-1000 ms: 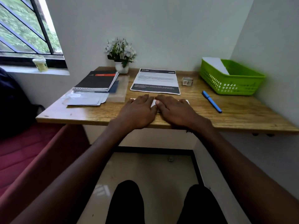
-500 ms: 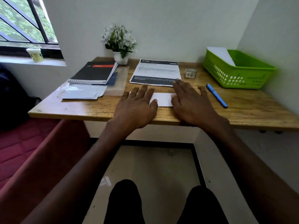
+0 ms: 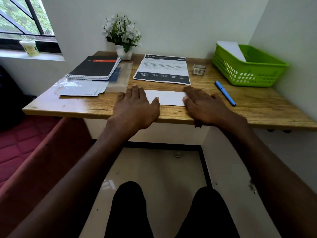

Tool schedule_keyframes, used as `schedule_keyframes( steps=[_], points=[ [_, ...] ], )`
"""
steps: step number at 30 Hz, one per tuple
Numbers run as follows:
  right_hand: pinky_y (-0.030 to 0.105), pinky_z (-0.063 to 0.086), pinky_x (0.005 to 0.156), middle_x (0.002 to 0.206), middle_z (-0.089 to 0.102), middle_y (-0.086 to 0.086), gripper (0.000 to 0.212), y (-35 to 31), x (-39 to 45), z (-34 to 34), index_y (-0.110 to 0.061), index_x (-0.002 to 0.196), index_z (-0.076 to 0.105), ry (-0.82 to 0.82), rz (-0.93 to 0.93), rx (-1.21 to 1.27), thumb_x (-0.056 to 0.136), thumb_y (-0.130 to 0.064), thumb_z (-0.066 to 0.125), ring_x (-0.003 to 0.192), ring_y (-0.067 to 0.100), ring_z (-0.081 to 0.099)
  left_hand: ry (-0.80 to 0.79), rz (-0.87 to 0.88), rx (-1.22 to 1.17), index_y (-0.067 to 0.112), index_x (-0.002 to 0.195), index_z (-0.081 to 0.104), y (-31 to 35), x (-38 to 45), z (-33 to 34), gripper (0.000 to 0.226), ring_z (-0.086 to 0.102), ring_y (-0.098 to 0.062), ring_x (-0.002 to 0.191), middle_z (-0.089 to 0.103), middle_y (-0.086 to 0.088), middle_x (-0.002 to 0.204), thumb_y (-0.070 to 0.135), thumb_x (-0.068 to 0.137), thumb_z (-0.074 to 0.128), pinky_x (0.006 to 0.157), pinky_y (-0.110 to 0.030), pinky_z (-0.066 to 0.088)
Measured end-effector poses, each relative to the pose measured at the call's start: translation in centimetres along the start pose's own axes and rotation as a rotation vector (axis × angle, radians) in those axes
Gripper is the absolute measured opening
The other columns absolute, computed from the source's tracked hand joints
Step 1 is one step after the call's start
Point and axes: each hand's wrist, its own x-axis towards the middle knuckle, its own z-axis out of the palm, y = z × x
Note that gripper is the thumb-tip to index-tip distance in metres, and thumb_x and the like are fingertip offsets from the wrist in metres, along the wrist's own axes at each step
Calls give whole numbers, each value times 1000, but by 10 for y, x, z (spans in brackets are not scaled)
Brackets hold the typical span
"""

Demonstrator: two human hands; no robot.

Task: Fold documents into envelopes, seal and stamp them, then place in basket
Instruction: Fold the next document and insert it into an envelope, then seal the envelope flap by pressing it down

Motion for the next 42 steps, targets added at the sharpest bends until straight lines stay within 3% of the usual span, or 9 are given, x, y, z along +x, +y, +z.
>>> schedule_keyframes(
  steps=[3, 7, 15, 21, 26, 30, 34, 38, 42],
  points=[
    [54, 12, 124, 170, 19, -3, 57, 0, -4, 4, -29, 162, 19, 73, -6, 20, 108, -49, 21, 156, 16, 18, 9, 7, 11, 10, 164, 8, 3, -3, -1, 73, 2, -28, 160, 4, -12, 173, 54, 107, 13, 127, -52, 1],
    [51, 14, 124, 171, 15, -3, 61, 3, -6, 10, -27, 160, 25, 198, 1, 68, 106, -53, 32, 156, 18, 17, -34, 229, 43, 17, 163, 17, 7, 8, -16, 60, 6, -23, 160, 7, -4, 173, 45, 110, 24, 126, -58, -1],
    [50, 37, 112, 153, 44, 6, 63, 3, 1, 4, -15, 145, 49, 300, 96, 138, 99, -59, 50, 138, 27, 45, -198, 363, 194, 19, 149, 45, 19, 42, -62, 60, 45, -31, 136, 41, -9, 152, 52, 100, 56, 112, -53, 35],
    [48, 41, 108, 148, 49, 11, 68, 3, -1, 7, -14, 145, 47, 414, 142, 166, 95, -60, 56, 133, 32, 50, -247, 344, -85, 9, 128, 58, 14, 56, -64, 53, 56, -25, 112, 59, -6, 126, 41, 90, 76, 94, -41, 50],
    [40, 40, 107, 150, 50, 10, 73, 5, 0, 3, -12, 149, 44, 651, 142, 395, 94, -56, 62, 135, 29, 47, -55, 241, -683, 7, 98, 71, -6, 70, -54, 20, 62, -16, 77, 69, -3, 88, 20, 88, 81, 65, -26, 46],
    [44, 55, 92, 121, 71, 4, 75, -6, 36, -16, -18, 134, 57, 574, 195, 835, 80, -68, 72, 107, 23, 69, 1, 86, -1136, 10, 94, 74, -15, 85, -47, 17, 73, -31, 94, 78, -16, 102, 20, 85, 83, 85, -41, 58],
    [44, 63, 76, 103, 78, 12, 49, -33, 77, -35, -8, 130, 62, 276, 107, 1384, 86, -16, 82, 85, 29, 78, 46, 24, -1375, 11, 93, 72, -18, 104, -42, 29, 74, -38, 99, 78, -16, 100, 25, 73, 89, 90, -54, 60],
    [37, 63, 65, 105, 70, 16, 64, -53, 131, -45, -14, 135, 51, 410, 139, 1236, 80, 1, 81, 79, 27, 74, 210, 24, -1302, -1, 106, 69, -35, 123, -47, 17, 72, -22, 74, 75, -13, 90, 8, 92, 73, 54, -25, 55],
    [42, 63, 74, 100, 74, 11, 45, -48, 183, -40, -27, 118, 66, 525, 148, 957, 78, -9, 78, 84, 28, 74, 475, 55, -1001, 4, 101, 71, -88, 143, -54, 9, 71, -12, 64, 75, -10, 79, 4, 93, 67, 70, -33, 62]
  ],
)
